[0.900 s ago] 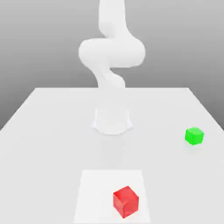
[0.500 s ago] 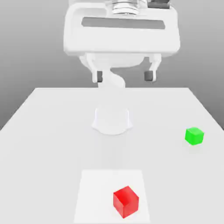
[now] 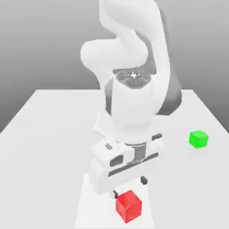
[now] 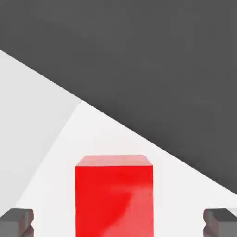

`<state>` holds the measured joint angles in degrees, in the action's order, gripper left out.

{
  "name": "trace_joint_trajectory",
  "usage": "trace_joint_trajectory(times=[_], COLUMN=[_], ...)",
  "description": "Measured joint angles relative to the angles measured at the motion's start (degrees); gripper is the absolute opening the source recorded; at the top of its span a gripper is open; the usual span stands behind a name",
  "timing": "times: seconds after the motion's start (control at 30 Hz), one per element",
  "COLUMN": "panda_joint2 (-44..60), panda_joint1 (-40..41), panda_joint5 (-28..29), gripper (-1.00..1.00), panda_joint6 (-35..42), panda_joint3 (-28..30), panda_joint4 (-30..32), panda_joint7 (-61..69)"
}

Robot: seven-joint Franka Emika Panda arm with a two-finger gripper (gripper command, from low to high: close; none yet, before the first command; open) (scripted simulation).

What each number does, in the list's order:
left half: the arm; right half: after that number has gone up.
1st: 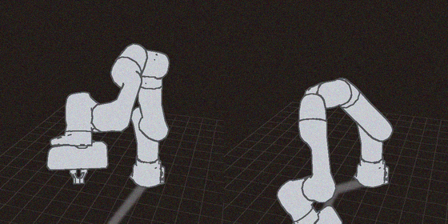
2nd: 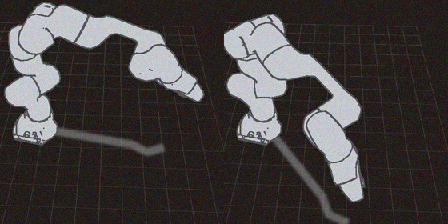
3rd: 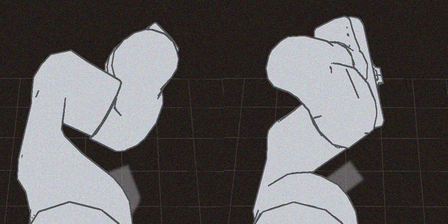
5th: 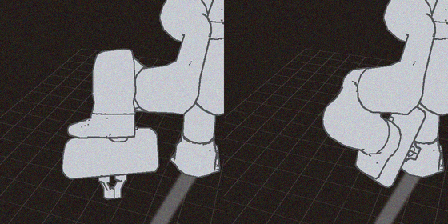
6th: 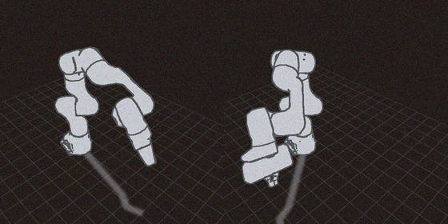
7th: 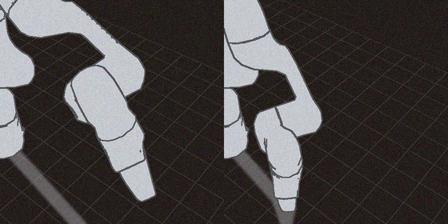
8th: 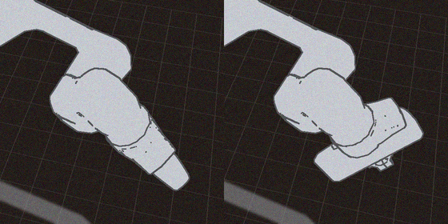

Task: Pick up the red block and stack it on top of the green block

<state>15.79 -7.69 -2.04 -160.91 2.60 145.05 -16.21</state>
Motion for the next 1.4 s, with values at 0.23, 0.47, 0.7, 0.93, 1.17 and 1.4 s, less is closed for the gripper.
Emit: trace_joint_trajectory(times=[0.23,0.47,0.7,0.93,1.17,1.4], panda_joint2=[3.7,-5.0,-14.3,-23.0,-21.8,-12.3], panda_joint1=[0.4,0.0,-16.1,-32.8,-39.9,-38.7], panda_joint5=[-0.4,0.7,-3.7,-7.6,-4.4,8.7], gripper=[-1.0,-1.0,-1.0,-1.0,-1.0,1.0], panda_joint6=[-3.0,4.3,6.6,7.8,2.8,-5.6], panda_joint3=[-0.5,0.0,-12.3,-21.0,-28.2,-26.3], panda_joint4=[-0.5,0.8,7.5,14.8,18.7,18.5], panda_joint7=[0.4,-0.4,3.9,8.0,6.6,-2.6])
